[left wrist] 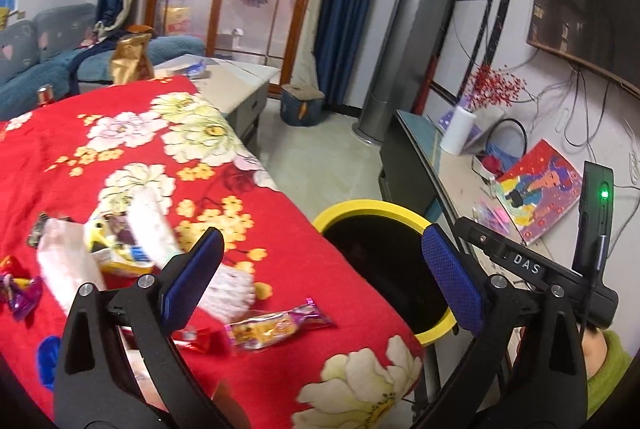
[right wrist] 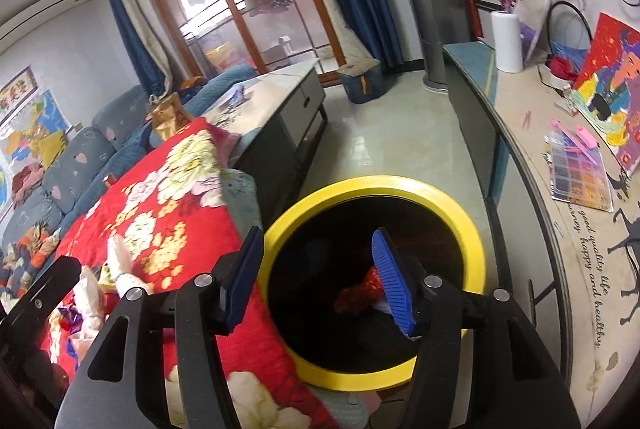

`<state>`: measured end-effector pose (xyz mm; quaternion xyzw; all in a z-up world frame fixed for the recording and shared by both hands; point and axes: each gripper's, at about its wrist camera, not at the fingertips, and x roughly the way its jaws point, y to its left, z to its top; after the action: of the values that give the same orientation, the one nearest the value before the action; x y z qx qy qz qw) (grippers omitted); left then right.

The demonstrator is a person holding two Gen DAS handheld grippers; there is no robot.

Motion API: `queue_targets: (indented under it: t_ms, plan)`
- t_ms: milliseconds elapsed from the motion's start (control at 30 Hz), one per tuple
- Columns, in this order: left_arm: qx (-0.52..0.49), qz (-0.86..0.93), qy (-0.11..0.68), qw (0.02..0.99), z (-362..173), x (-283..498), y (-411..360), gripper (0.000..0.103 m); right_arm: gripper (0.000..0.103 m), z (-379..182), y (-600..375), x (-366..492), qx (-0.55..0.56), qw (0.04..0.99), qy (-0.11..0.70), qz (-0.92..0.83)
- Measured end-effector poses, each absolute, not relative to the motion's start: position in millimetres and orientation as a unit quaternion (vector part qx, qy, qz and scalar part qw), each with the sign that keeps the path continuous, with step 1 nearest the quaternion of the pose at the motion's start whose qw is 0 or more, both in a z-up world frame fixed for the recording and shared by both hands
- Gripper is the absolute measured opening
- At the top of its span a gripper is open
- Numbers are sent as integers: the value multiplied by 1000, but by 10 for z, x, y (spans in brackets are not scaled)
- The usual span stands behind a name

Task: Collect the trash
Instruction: 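Move both open tools back over the trash on the bedspread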

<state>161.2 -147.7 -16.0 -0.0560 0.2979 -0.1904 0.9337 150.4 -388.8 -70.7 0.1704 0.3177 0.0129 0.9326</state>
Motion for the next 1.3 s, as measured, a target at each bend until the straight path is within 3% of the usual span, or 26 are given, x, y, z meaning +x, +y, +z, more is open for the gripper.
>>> queue_targets:
  t_ms: [1300]
  plan:
    - [-135,-66,275,950,-176,1362,-124,91,63,-648,-2466,1427,78,922,348,149]
